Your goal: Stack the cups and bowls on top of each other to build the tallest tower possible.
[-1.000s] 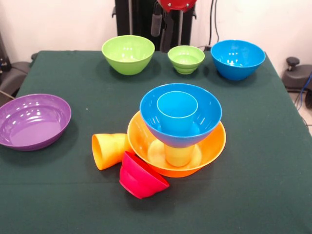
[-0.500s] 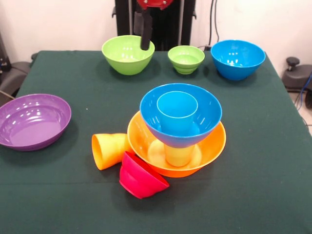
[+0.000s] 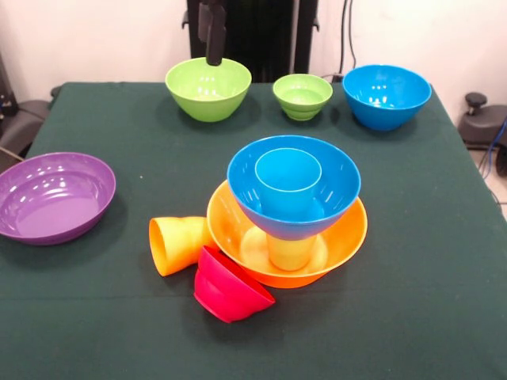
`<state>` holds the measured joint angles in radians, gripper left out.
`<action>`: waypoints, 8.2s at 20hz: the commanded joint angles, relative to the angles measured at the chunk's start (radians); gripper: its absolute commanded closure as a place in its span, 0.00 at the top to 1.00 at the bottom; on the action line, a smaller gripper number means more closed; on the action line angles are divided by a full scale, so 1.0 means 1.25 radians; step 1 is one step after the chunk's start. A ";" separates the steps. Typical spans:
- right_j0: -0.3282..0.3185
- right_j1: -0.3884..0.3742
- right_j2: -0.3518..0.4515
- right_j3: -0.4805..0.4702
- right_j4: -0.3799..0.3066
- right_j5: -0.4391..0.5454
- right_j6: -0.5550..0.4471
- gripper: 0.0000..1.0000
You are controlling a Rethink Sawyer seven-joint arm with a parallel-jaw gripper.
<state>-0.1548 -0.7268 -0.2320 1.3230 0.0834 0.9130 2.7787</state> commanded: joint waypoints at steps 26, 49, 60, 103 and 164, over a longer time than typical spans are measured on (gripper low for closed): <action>-0.090 0.044 0.109 0.081 -0.091 -0.041 -0.164 1.00; -0.129 0.086 0.153 0.060 -0.146 -0.133 -0.127 1.00; -0.109 0.085 0.134 0.022 -0.149 -0.067 -0.099 1.00; -0.298 0.175 0.442 -0.106 -0.379 -0.136 -0.742 1.00; -0.272 0.305 0.239 -0.036 -0.298 -0.273 -0.608 1.00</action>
<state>-0.5248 -0.4171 0.0606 1.1687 -0.2878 0.6373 1.8471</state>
